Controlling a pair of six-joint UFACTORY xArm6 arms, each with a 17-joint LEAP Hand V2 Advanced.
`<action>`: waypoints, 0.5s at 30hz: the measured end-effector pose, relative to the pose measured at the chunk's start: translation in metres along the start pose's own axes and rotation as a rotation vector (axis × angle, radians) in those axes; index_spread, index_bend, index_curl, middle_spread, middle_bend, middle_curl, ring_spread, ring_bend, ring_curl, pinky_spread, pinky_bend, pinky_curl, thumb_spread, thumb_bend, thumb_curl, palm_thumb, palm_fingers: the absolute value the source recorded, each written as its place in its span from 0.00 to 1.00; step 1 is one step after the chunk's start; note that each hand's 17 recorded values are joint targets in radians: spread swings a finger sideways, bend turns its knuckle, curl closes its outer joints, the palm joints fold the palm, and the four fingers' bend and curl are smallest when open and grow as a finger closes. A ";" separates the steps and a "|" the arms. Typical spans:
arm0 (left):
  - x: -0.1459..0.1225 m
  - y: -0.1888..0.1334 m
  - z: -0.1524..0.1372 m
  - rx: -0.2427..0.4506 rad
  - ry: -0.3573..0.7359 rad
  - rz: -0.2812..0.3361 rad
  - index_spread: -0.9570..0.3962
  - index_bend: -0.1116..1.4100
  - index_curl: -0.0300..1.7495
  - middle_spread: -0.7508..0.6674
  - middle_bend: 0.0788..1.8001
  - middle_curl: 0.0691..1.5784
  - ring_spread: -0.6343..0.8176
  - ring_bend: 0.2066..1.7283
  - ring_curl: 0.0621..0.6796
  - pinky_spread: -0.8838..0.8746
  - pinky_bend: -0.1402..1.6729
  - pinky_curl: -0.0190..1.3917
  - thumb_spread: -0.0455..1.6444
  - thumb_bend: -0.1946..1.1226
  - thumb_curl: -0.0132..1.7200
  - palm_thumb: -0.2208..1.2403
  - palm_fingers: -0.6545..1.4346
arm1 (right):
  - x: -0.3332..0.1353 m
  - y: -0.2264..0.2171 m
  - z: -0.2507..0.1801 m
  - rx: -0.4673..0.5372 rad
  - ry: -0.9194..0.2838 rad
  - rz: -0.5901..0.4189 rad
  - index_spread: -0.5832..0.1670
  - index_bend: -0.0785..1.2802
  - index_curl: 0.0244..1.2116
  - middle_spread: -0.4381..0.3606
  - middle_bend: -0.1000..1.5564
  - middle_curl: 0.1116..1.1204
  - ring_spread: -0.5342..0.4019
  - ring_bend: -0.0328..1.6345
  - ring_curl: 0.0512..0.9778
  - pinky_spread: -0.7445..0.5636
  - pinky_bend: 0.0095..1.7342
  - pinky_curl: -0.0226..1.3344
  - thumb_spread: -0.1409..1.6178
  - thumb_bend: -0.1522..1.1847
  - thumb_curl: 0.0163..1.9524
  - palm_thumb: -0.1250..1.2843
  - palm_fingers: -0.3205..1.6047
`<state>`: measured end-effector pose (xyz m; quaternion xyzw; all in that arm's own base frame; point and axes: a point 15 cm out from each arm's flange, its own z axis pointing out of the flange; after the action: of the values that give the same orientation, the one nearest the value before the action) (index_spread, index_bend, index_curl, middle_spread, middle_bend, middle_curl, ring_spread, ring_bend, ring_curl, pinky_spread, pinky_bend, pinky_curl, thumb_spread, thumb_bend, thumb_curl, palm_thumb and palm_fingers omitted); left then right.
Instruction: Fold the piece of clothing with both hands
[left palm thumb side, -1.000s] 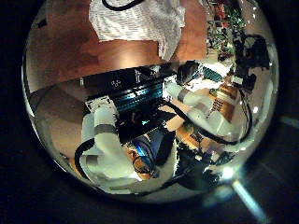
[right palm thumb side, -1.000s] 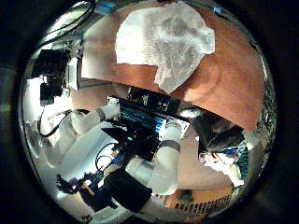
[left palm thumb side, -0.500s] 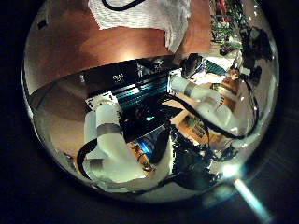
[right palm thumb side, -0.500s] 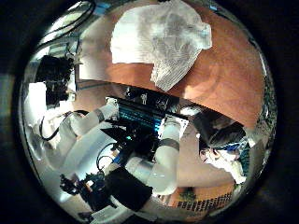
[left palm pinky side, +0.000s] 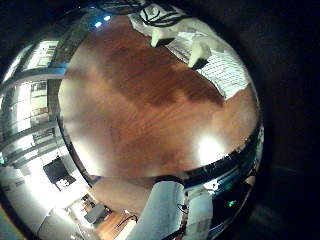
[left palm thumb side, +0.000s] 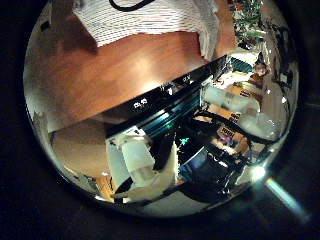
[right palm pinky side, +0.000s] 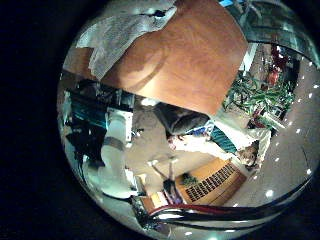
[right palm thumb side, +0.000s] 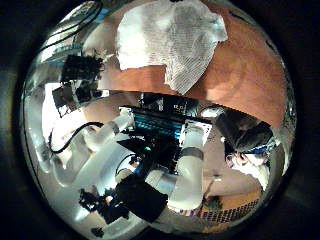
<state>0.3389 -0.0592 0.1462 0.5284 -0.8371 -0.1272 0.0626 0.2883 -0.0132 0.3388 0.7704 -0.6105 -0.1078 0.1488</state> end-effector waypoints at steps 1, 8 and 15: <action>0.000 -0.004 0.004 0.000 0.001 0.000 0.73 0.16 0.15 0.78 0.07 0.18 0.75 0.34 0.25 0.77 0.37 0.24 0.61 0.13 0.18 0.26 0.30 | 0.002 0.001 0.000 0.002 -0.002 0.005 0.32 0.18 0.22 0.56 0.22 0.25 0.66 0.39 0.19 0.83 0.35 0.16 0.77 0.10 0.10 0.19 0.27; -0.004 -0.033 0.015 0.013 0.003 -0.028 0.74 0.18 0.15 0.79 0.06 0.18 0.75 0.33 0.24 0.77 0.37 0.23 0.61 0.13 0.18 0.28 0.30 | 0.006 0.003 0.001 -0.006 -0.007 0.019 0.33 0.18 0.22 0.55 0.22 0.25 0.65 0.39 0.20 0.83 0.35 0.16 0.77 0.10 0.10 0.20 0.27; -0.001 -0.045 0.016 -0.009 -0.013 -0.045 0.73 0.22 0.18 0.62 0.16 0.21 0.59 0.33 0.22 0.69 0.31 0.21 0.66 0.19 0.20 0.45 0.47 | 0.006 0.001 0.003 -0.007 -0.008 0.017 0.33 0.18 0.22 0.55 0.22 0.25 0.64 0.39 0.20 0.83 0.34 0.16 0.77 0.10 0.10 0.20 0.27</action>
<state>0.3749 -0.0747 0.1181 0.5460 -0.8248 -0.1358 0.0568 0.2883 -0.0197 0.3367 0.7644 -0.6170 -0.1116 0.1501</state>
